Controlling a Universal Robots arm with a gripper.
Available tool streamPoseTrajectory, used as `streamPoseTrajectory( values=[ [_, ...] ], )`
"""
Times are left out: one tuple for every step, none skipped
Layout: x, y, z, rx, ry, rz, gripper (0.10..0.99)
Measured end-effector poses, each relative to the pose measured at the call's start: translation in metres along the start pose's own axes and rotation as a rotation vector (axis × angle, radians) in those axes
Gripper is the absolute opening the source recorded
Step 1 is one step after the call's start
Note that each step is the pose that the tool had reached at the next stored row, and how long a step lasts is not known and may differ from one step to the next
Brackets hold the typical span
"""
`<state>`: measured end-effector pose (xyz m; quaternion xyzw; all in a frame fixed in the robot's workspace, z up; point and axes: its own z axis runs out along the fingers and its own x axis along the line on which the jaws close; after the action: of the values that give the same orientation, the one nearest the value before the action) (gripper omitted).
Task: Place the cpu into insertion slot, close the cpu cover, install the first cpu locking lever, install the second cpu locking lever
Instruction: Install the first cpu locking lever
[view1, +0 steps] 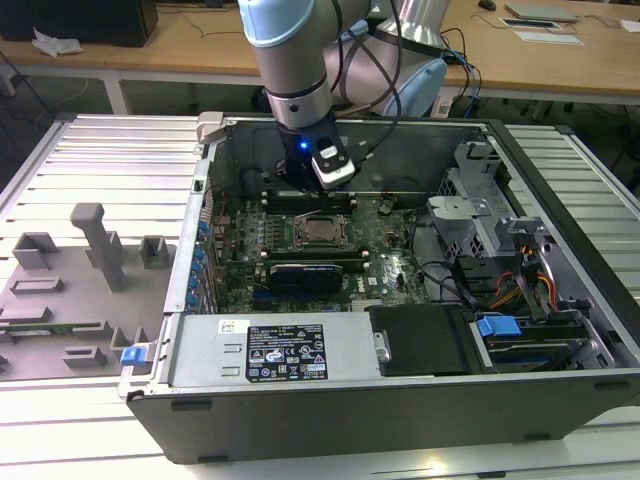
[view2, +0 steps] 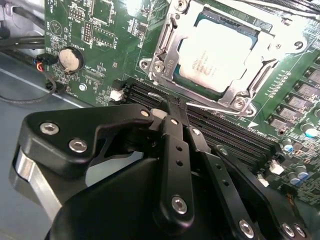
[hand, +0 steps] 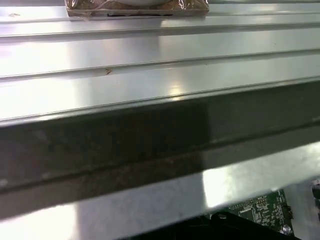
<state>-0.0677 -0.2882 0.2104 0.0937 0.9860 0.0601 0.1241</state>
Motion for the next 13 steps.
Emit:
streamPoseTrajectory(
  values=[
    [0.0003,0.0008,0.0008,0.003,-0.0017,0.01,0.106],
    [0.0005,0.0013,0.0015,0.005,-0.0028,0.017,0.106],
    [0.0008,0.0019,0.0022,0.007,-0.004,0.025,0.106],
    [0.0009,0.002,0.0026,0.008,-0.0047,0.029,0.106],
    [0.0009,0.0021,0.0032,0.01,-0.0058,0.037,0.106],
    [0.001,0.0023,0.0039,0.013,-0.007,0.045,0.106],
    [0.0011,0.0023,0.0044,0.014,-0.0078,0.05,0.106],
    [0.0012,0.0024,0.005,0.016,-0.0087,0.056,0.106],
    [0.0013,0.0024,0.0056,0.017,-0.0094,0.06,0.106],
    [0.0014,0.0024,0.0061,0.018,-0.0102,0.066,0.106],
    [0.0015,0.0024,0.0067,0.02,-0.011,0.07,0.106],
    [0.0016,0.0024,0.0073,0.021,-0.0118,0.075,0.106],
    [0.0017,0.0024,0.0079,0.023,-0.0124,0.08,0.106]
  ],
)
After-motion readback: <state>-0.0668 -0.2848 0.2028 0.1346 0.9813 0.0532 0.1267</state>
